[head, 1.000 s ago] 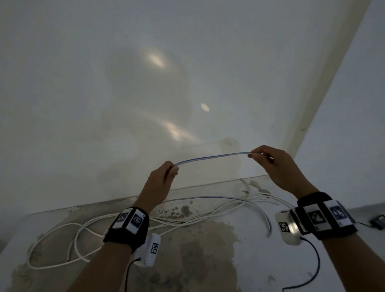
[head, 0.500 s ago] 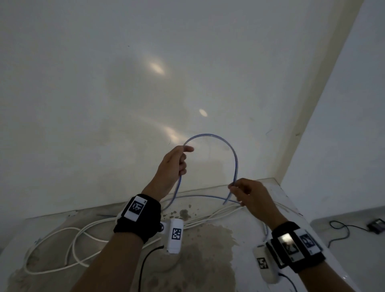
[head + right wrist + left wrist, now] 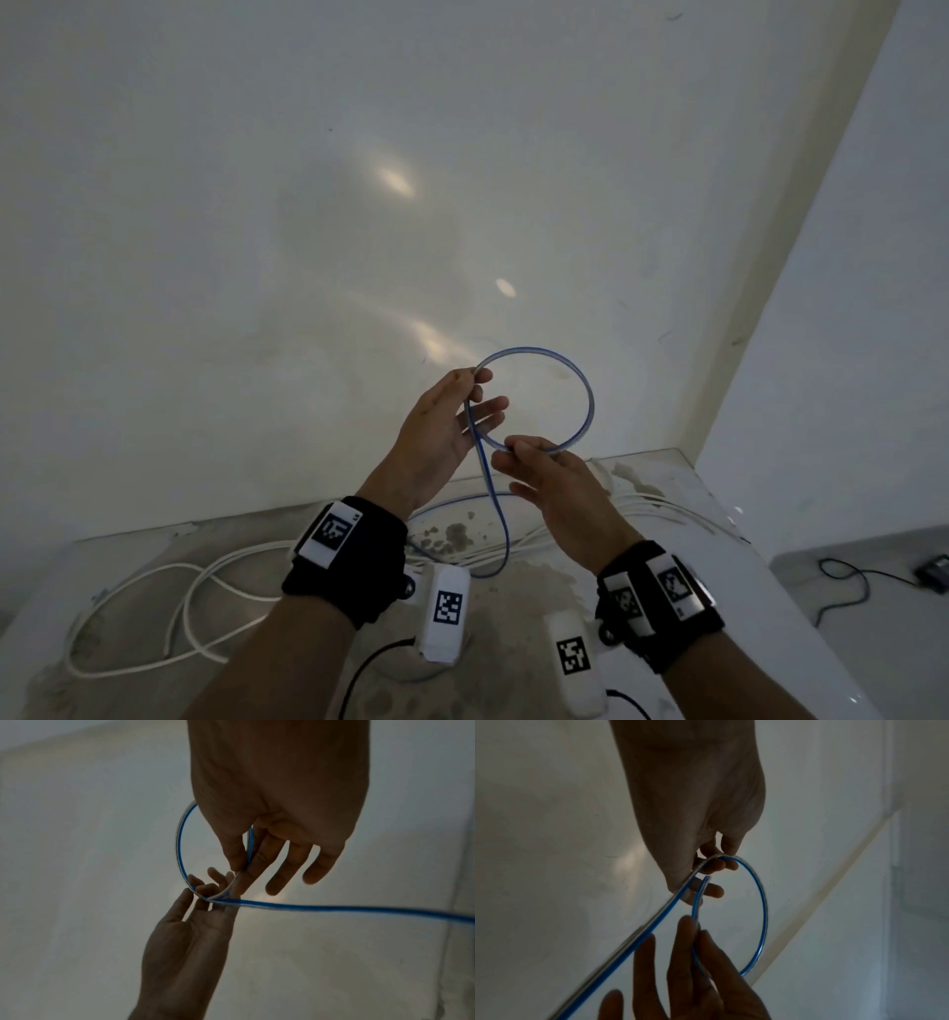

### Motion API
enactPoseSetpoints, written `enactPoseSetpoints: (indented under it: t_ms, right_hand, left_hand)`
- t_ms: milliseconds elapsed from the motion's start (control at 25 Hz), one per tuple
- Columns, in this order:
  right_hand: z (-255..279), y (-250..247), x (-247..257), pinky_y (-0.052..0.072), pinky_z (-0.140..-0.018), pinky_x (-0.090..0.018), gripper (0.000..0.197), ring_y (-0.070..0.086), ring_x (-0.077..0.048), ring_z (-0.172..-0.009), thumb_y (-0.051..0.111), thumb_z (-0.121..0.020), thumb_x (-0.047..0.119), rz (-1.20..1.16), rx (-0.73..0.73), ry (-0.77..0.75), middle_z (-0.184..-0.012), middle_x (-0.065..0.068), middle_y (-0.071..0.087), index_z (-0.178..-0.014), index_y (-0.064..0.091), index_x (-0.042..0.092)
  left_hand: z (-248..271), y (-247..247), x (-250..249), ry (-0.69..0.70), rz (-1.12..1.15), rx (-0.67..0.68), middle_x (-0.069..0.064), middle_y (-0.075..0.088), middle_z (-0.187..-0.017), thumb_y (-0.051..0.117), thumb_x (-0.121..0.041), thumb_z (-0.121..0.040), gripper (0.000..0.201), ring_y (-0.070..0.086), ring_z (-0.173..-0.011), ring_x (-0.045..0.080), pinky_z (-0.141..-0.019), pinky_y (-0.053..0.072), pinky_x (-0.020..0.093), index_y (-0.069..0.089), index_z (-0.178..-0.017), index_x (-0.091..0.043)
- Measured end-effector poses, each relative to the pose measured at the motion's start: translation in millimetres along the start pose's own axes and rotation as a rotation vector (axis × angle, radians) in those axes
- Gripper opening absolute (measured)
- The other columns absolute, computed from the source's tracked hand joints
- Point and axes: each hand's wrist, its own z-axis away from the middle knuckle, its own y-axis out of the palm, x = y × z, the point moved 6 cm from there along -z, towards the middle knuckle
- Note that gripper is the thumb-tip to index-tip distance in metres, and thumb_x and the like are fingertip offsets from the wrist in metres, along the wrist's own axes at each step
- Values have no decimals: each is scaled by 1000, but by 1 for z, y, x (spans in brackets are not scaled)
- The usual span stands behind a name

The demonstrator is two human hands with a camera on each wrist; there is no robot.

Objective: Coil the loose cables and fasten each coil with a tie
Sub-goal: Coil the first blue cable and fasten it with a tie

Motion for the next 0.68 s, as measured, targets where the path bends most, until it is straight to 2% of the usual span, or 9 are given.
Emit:
enactPoseSetpoints:
  t_ms: [40,120,200,280,360,400,480,560,680]
  right_hand:
    - [-2,2,-3,46,-95,-39,18,66,-19,-109,56,-98,28,-34,-2,19,-104,-3,75,-105,65,14]
    - [-4,9,-7,43,-102,-47,15,65,-24,-113,57,-97,29,-117,10,71,-103,-4,71,-102,63,15]
    - [-3,16,-10,46,-102,-49,18,68,-31,-108,56,-99,27,-203,48,128,-102,-11,66,-105,61,11]
    - [2,22,-13,50,-93,-44,24,70,-32,-99,52,-101,29,-180,89,185,-98,-13,66,-105,61,8]
    - [7,24,-18,48,-84,-38,25,70,-28,-88,50,-101,31,-155,104,236,-89,-9,67,-100,63,9]
    - [9,26,-20,46,-79,-36,24,68,-24,-78,50,-101,30,-184,116,255,-84,-6,65,-97,63,10]
    - [10,32,-18,39,-68,-30,20,52,-15,-59,53,-98,30,-333,153,272,-73,-1,56,-92,61,12]
    - [7,36,-8,32,-62,-27,16,38,-10,-51,54,-95,28,-468,184,247,-68,3,47,-90,59,14]
    - [7,42,6,32,-57,-24,16,33,-7,-48,51,-98,25,-474,210,228,-65,6,42,-93,63,16]
  left_hand:
    - [1,1,3,-12,44,-6,3,57,-85,37,-19,-104,25,69,-96,26,-100,50,43,59,-105,-6]
    - [2,3,5,-31,149,-56,4,55,-82,41,-18,-103,24,71,-92,26,-100,50,43,61,-104,-5]
    - [-1,5,3,-30,226,-118,4,53,-79,44,-18,-102,22,71,-82,22,-96,53,40,62,-103,-5]
    - [-4,4,0,-26,246,-155,3,52,-79,46,-18,-102,21,69,-76,18,-91,55,37,63,-103,-5]
    - [-5,2,-1,-20,253,-179,3,52,-81,46,-19,-102,22,68,-76,18,-88,57,35,63,-104,-5]
    - [-4,0,-1,-18,261,-175,4,52,-83,47,-19,-102,23,68,-79,20,-89,57,36,64,-106,-5]
    - [1,1,5,-25,259,-111,4,55,-89,46,-22,-101,28,67,-92,25,-96,53,38,64,-113,-4]
    - [10,2,15,-8,103,-5,4,63,-96,39,-27,-103,35,64,-104,25,-98,50,37,64,-118,-7]
    - [28,4,18,195,-372,115,-1,70,-102,39,-32,-99,33,64,-101,13,-90,51,26,67,-110,-17]
